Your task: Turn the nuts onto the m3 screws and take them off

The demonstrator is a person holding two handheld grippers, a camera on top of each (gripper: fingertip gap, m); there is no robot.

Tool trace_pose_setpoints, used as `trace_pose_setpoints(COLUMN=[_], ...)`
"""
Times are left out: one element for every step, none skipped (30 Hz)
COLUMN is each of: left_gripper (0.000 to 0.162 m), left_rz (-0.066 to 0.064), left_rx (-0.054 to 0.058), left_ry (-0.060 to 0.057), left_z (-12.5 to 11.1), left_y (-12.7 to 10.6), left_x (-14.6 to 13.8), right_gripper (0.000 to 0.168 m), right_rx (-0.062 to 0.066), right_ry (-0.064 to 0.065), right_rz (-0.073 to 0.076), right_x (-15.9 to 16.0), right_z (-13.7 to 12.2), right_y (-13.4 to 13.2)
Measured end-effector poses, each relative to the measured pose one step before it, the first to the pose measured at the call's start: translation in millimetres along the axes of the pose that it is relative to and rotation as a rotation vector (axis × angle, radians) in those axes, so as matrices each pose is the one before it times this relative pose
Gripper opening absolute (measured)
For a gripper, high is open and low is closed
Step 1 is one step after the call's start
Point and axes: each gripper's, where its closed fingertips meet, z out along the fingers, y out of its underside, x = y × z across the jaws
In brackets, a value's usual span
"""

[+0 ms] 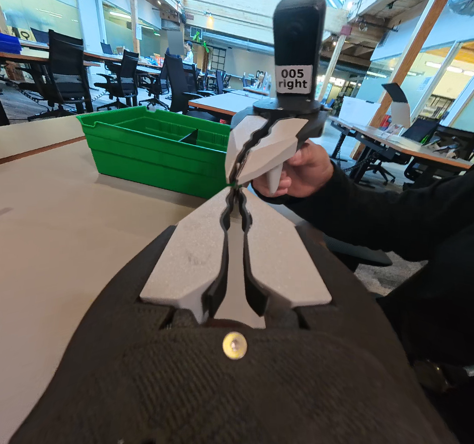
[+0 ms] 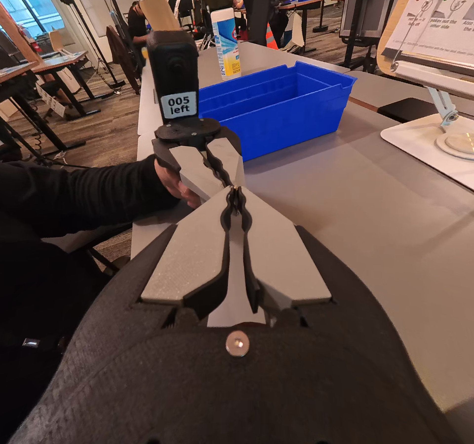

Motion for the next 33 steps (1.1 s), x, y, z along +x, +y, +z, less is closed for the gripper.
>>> trace_pose_setpoints(left_gripper=[0.002, 0.004, 0.004, 0.005, 0.008, 0.010, 0.010, 0.011, 0.011, 0.011, 0.011, 0.011, 0.010, 0.011, 0.010, 0.011, 0.010, 0.010, 0.010, 0.010, 0.010, 0.010, 0.010, 0.010, 0.010, 0.010, 0.010, 0.010, 0.010, 0.010, 0.010, 0.010, 0.010], left_rz=[-0.0175, -0.0181, -0.0204, -0.0187, -0.0096, -0.0013, -0.0006, -0.0039, -0.0039, 0.0013, 0.0066, 0.0086, 0.0079, 0.0064, 0.0043, 0.0022, 0.0012, 0.0011, 0.0019, 0.0024, 0.0013, -0.0007, -0.0022, -0.0033, -0.0030, -0.0008, 0.0018, 0.0039, 0.0046, 0.0035, 0.0014, -0.0001, -0.0004], left_rx=[0.0090, 0.0205, 0.0308, 0.0119, -0.0112, -0.0128, -0.0018, 0.0032, -0.0005, -0.0054, -0.0080, -0.0094, -0.0102, -0.0101, -0.0084, -0.0049, -0.0015, 0.0000, 0.0004, 0.0009, 0.0009, 0.0015, 0.0019, 0.0004, -0.0013, -0.0026, -0.0042, -0.0045, -0.0038, -0.0035, -0.0033, -0.0029, -0.0023], left_ry=[-0.0065, -0.0096, -0.0050, -0.0064, -0.0190, -0.0223, -0.0114, -0.0013, -0.0004, -0.0037, -0.0062, -0.0069, -0.0068, -0.0051, -0.0025, -0.0002, 0.0018, 0.0022, 0.0000, -0.0019, -0.0014, -0.0006, -0.0002, 0.0010, 0.0015, 0.0009, 0.0007, -0.0002, -0.0015, -0.0013, -0.0013, -0.0016, -0.0016], left_z=[-0.41, -1.00, -1.66, -1.78, -1.25, -0.66, -0.41, -0.18, 0.13, 0.41, 0.52, 0.56, 0.51, 0.55, 0.51, 0.29, 0.22, -0.06, -0.25, -0.40, -0.36, -0.37, -0.23, 0.00, 0.26, 0.31, 0.44, 0.48, 0.34, 0.38, 0.29, 0.24, 0.00], left_y=[-0.92, -2.85, -4.81, -2.19, 1.42, 2.02, 0.63, -0.10, 0.23, 0.71, 1.27, 1.53, 1.79, 1.72, 1.21, 0.68, 0.00, -0.21, -0.36, -0.44, -0.30, -0.44, -0.42, -0.15, 0.21, 0.47, 0.77, 0.76, 0.75, 0.69, 0.73, 0.65, 0.54], left_x=[-2.09, -2.77, -2.16, -2.65, -4.68, -4.83, -2.74, -0.81, -0.33, -0.47, -0.55, -0.48, -0.54, -0.38, -0.04, 0.25, 0.60, 0.58, 0.30, -0.12, -0.21, -0.17, -0.12, -0.03, 0.17, 0.25, 0.37, 0.33, 0.04, 0.05, -0.35, -0.40, -0.53], right_gripper=[0.000, 0.000, 0.000, 0.000, 0.000, 0.000, 0.000, 0.000, 0.000, 0.000, 0.000, 0.000, 0.000, 0.000, 0.000, 0.000, 0.000, 0.001, 0.009, 0.017, 0.022, 0.023, 0.022, 0.021, 0.020, 0.020, 0.020, 0.020, 0.021, 0.021, 0.022, 0.022, 0.021], right_rx=[0.0066, 0.0154, -0.0086, -0.0162, -0.0002, 0.0035, -0.0150, -0.0178, -0.0013, 0.0004, -0.0147, -0.0339, -0.0366, -0.0295, -0.0336, -0.0507, -0.0677, -0.0681, -0.0646, -0.0628, -0.0401, -0.0142, 0.0075, 0.0203, 0.0239, 0.0224, 0.0284, 0.0377, 0.0404, 0.0418, 0.0445, 0.0410, 0.0364], right_ry=[0.0110, 0.0212, 0.0245, 0.0267, 0.0503, 0.0586, 0.0481, 0.0443, 0.0482, 0.0517, 0.0752, 0.0980, 0.0907, 0.0953, 0.0934, 0.0629, 0.0350, 0.0228, 0.0137, -0.0015, -0.0050, -0.0069, -0.0080, -0.0046, -0.0022, -0.0090, -0.0222, -0.0344, -0.0422, -0.0494, -0.0617, -0.0738, -0.0762], right_rz=[-0.0055, -0.0096, -0.0142, -0.0213, -0.0258, -0.0323, -0.0224, 0.0022, 0.0100, 0.0038, -0.0026, -0.0050, -0.0021, -0.0070, -0.0094, -0.0018, 0.0048, 0.0101, 0.0120, 0.0111, 0.0075, 0.0005, -0.0071, -0.0103, -0.0096, -0.0051, -0.0031, -0.0034, -0.0048, -0.0056, -0.0079, -0.0117, -0.0105], right_x=[1.49, 3.21, 4.65, 5.76, 10.34, 13.78, 14.95, 16.33, 18.13, 20.03, 25.62, 30.97, 30.90, 31.39, 29.92, 23.64, 17.25, 12.88, 8.87, 4.09, 1.07, -1.59, -3.95, -4.86, -5.34, -7.31, -10.72, -14.43, -17.61, -20.83, -24.82, -28.20, -29.40], right_z=[-1.34, -3.24, -3.70, -3.78, -5.89, -7.53, -6.75, -6.03, -6.05, -5.90, -5.34, -3.92, -1.53, 0.32, 2.82, 6.04, 8.72, 10.06, 10.62, 9.51, 7.11, 3.63, 0.40, -1.95, -3.19, -3.94, -5.07, -5.97, -6.35, -6.20, -5.28, -3.55, -0.80], right_y=[-2.10, -4.44, -2.02, -1.73, -4.82, -5.88, -2.27, -0.81, -2.41, -3.03, -1.15, 2.15, 3.20, 3.01, 4.91, 8.41, 11.77, 12.45, 12.25, 11.51, 7.79, 3.69, -0.20, -2.86, -4.20, -5.02, -6.65, -8.63, -9.54, -9.98, -10.33, -9.36, -7.71])
